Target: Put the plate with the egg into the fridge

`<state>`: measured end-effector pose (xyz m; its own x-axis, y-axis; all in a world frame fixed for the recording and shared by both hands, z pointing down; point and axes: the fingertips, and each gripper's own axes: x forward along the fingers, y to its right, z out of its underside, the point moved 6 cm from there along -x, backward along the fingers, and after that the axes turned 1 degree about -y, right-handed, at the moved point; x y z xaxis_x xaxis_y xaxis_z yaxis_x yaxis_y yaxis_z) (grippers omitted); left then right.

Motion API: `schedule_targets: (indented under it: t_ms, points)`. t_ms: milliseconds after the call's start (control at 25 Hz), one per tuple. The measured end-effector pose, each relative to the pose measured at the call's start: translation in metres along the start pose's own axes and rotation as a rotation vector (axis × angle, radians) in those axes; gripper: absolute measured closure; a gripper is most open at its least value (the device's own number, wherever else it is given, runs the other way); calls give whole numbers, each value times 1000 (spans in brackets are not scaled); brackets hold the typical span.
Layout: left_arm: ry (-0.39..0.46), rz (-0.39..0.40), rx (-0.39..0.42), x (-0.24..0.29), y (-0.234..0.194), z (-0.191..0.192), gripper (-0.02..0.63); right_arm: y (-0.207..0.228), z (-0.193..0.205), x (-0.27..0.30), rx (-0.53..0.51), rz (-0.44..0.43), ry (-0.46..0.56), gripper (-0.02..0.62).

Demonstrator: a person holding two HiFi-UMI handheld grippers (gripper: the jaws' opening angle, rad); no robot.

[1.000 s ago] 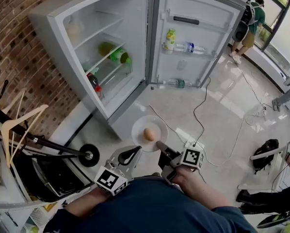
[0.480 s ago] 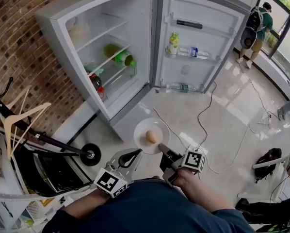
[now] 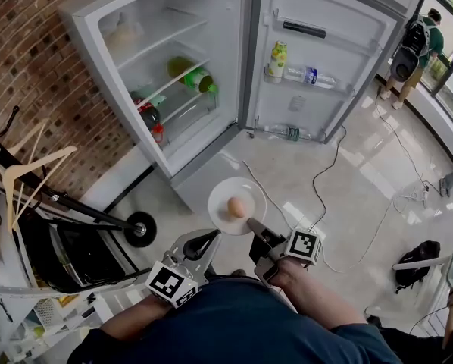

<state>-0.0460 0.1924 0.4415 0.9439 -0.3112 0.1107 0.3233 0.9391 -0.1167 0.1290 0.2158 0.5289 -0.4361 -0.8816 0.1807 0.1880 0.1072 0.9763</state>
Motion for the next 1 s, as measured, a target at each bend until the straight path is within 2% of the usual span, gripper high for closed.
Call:
schedule_targets:
  t_ms: [360,680,1000]
  points:
    - [31,15,5,19,-50,-4,601,-4,-26,52,3,-1,14,577]
    - [31,39,25,36,-133,-22,601,-23,-56,127,0,14,32,577]
    - [28,99,30,47,-208,-38,601,-42,-83,201,-4,26,78,577]
